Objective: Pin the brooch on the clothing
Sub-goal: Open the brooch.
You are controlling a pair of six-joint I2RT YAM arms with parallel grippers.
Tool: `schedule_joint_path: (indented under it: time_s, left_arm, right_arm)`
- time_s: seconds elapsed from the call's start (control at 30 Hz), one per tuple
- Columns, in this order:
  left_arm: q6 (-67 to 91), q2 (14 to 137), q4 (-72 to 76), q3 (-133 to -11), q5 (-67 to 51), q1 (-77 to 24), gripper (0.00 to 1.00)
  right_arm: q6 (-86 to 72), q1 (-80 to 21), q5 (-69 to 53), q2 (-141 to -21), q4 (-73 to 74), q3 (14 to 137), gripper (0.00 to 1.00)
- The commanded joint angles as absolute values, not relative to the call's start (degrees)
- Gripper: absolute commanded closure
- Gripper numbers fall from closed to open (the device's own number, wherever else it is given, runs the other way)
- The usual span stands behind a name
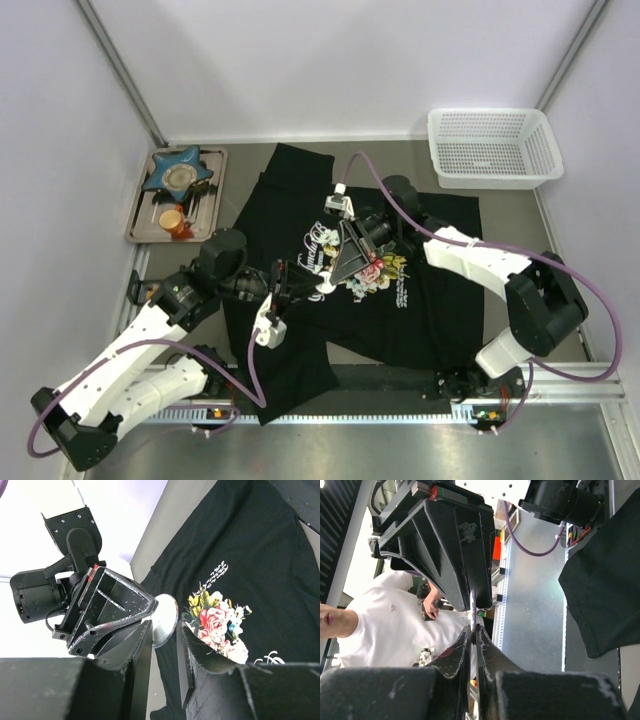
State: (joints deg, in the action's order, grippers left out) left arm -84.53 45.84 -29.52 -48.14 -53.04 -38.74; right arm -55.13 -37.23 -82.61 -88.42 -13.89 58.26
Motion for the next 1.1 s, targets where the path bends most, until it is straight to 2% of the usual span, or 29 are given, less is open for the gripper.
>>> schedule_joint_path:
  time_s: [0.0, 0.3, 0.53, 0.6, 0.63, 0.67, 0.73, 0.93, 1.07]
  left_arm:
    - [-84.55, 44.74, -25.84, -47.11, -50.80, -38.50, 0.68]
    - [-86.92, 44.30, -28.21, -47.29, -51.32, -38.50, 0.71]
    - [-87.02, 45.18, -29.44, -48.16, -53.35, -38.50, 0.90]
    - [-84.65, 45.53, -30.14, -48.60, -53.96, -38.50, 0.94]
    - [-83.59, 45.70, -30.84, -49.39, -54.49, -38.50, 0.96]
    - [-80.36, 45.96, -31.89, -50.00, -54.75, -38.50, 1.00]
    - [-76.84, 46.58, -35.32, -52.11, -55.98, -38.50, 1.00]
    - [-53.20, 43.51, -30.43, -51.07, -56.25, -38.50, 1.00]
    - [-42.22, 40.08, -24.10, -47.82, -53.27, -38.50, 1.00]
  right_arm:
    - [-54.32, -38.85, -85.25, -88.59, -14.06, 61.08, 1.00]
    - [-54.14, -39.37, -86.13, -89.03, -13.89, 61.43, 1.00]
    - [-53.97, -39.99, -85.87, -89.03, -14.32, 62.05, 1.00]
    - [-52.66, -39.90, -85.17, -88.86, -14.15, 63.19, 0.80]
    - [-48.56, -39.21, -83.95, -88.68, -10.93, 64.06, 0.59]
    - [-45.04, -38.50, -82.54, -88.33, -7.33, 66.51, 0.53]
    - [-34.48, -37.27, -78.16, -86.84, 1.44, 68.89, 0.44]
    - [-13.04, -34.80, -67.61, -80.87, 8.51, 72.07, 0.38]
    - [-0.28, -37.00, -63.46, -78.23, 14.14, 71.28, 0.43]
